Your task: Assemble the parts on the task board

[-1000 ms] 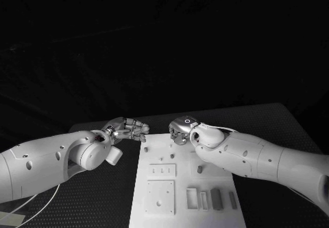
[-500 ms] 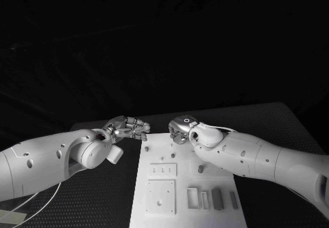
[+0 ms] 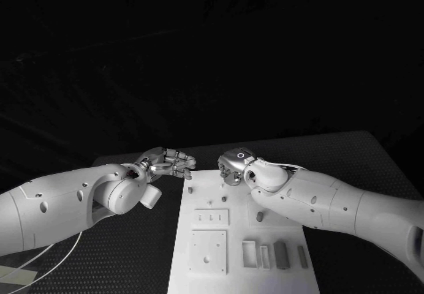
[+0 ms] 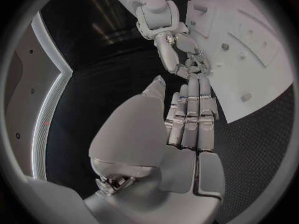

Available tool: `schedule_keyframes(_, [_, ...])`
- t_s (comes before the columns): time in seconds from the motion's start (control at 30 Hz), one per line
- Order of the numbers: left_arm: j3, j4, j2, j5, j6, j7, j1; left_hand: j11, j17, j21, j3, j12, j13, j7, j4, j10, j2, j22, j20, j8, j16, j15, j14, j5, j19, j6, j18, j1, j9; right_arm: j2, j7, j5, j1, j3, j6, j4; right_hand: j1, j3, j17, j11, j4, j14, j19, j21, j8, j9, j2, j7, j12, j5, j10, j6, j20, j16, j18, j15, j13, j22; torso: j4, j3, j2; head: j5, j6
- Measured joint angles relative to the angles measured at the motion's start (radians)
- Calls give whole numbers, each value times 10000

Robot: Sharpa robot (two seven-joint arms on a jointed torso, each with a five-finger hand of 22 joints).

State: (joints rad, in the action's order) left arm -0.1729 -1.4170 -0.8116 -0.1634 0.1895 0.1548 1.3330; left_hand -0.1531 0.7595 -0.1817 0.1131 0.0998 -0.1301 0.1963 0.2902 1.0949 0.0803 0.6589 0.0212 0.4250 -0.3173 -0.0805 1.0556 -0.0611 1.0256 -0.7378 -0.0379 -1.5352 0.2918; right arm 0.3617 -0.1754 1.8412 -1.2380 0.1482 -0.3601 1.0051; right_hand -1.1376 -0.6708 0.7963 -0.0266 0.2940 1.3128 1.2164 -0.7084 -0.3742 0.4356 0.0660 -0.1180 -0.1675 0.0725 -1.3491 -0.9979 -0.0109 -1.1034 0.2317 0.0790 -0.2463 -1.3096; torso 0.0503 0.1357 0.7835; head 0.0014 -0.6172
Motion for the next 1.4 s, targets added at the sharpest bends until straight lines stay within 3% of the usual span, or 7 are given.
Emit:
schedule_keyframes(0.83, [-1,29,43,3,-2,-7,0,0,15,39,0,0,0,0,0,0,-1,0,0,-38,39,0,0,0,0,0,28,-1,7,-157,-25,115,16,20,18,-153,-16,-55,-1,1,0,4,-2,-36,57,0,-13,0,-1,12,1,-2,5,-35,2,-4,-34,0,-3,12,16,-1,-43])
schedule_keyframes(1.4, [-1,18,21,6,-2,-10,1,0,27,39,1,0,-9,0,-1,0,-1,0,0,-38,39,0,0,0,0,0,78,-1,6,-186,-11,98,156,45,-31,-175,-15,-55,-2,0,0,23,38,-76,53,1,-12,4,-48,11,-1,-5,-3,-71,92,-22,-72,0,-9,24,33,43,-182])
